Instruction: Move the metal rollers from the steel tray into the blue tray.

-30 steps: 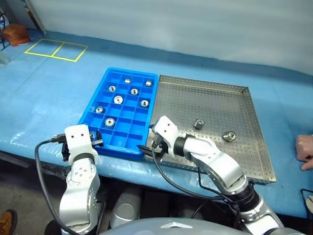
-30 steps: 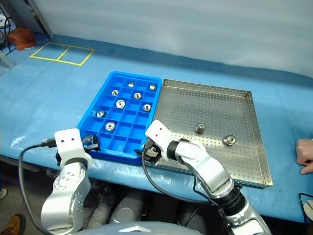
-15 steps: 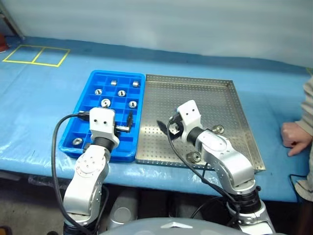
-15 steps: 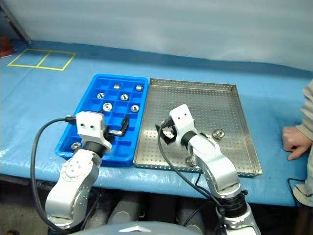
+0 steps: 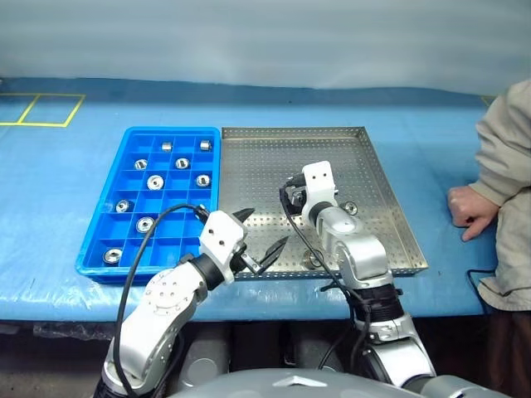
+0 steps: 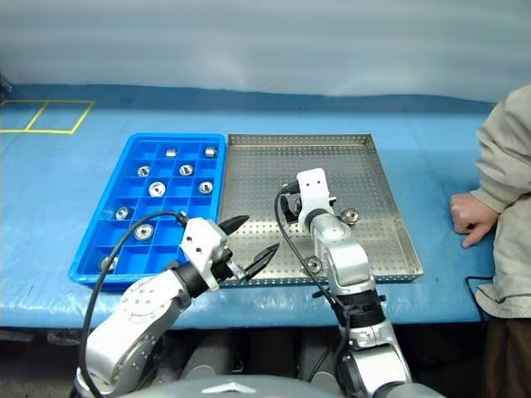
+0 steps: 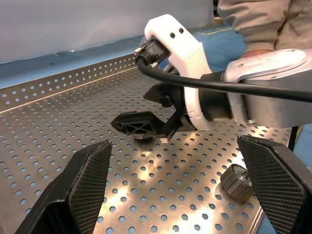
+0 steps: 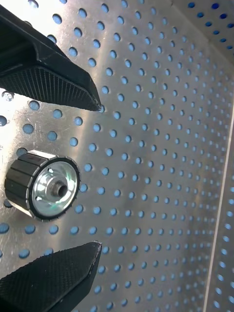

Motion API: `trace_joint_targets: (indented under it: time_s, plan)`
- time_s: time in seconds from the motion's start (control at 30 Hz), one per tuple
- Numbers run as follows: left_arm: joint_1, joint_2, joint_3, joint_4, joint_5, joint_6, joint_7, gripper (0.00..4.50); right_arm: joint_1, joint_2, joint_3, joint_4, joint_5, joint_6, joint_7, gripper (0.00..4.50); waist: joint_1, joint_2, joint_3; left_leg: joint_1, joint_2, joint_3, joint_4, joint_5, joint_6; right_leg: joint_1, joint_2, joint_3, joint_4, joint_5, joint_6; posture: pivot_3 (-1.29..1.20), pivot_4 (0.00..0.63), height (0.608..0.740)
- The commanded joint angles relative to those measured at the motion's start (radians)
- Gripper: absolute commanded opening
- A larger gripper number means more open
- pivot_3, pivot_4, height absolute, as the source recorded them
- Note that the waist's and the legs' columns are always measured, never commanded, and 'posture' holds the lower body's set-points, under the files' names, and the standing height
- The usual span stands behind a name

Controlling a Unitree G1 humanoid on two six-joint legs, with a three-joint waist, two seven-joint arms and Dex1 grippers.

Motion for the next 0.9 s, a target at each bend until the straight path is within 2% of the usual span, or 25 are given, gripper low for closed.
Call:
trace_joint_targets:
  time_s: [0.03,0.13,0.27,0.37,0.67,0.9]
  plan:
    - [0.008,0.001,-0.003,-0.042,-0.006,-0.002,0.019,4.48,-0.027,0.012,-0.038,0.070,-0.002,-0.065,-0.015,4.50,0.001,0.000,0.000,0.000,0.000,0.000,0.000,0.000,0.000,0.000,0.000,0.000,0.000,0.000,0.000,0.20,0.150,0.740]
    - [0.014,0.004,-0.001,-0.047,-0.003,0.002,0.033,4.50,-0.022,0.020,-0.054,0.101,0.002,-0.078,-0.021,3.90,0.003,0.000,0.000,0.000,0.000,0.000,0.000,0.000,0.000,0.000,0.000,0.001,0.000,0.000,0.001,0.21,0.150,0.740]
    - [0.024,0.004,0.007,-0.052,-0.007,0.002,0.048,4.50,-0.002,0.036,-0.069,0.053,0.026,-0.060,-0.011,2.55,0.004,0.001,0.000,0.000,0.000,0.000,0.000,0.000,0.000,0.000,0.001,0.002,0.000,0.001,0.001,0.22,0.150,0.740]
    - [0.035,0.005,0.014,-0.059,-0.003,0.001,0.063,4.50,0.024,0.032,-0.037,-0.036,0.020,-0.016,0.001,1.71,0.007,0.001,0.001,0.000,0.000,0.000,-0.001,0.000,0.000,0.000,0.001,0.003,0.000,0.001,0.001,0.24,0.150,0.740]
    - [0.059,-0.040,0.038,-0.068,-0.005,-0.006,0.141,4.50,-0.012,-0.028,0.049,-0.293,0.037,0.122,0.104,1.72,0.030,0.004,0.003,0.000,0.001,0.000,-0.001,0.000,0.000,-0.001,0.002,0.003,0.000,0.000,0.001,0.29,0.150,0.740]
    - [0.064,-0.071,0.060,-0.062,0.030,-0.045,0.207,4.50,-0.116,-0.005,0.086,-0.294,0.048,0.132,0.136,1.72,0.046,0.004,0.003,0.000,0.001,0.000,-0.001,0.000,0.000,-0.001,0.002,0.003,-0.001,0.000,0.001,0.30,0.150,0.740]
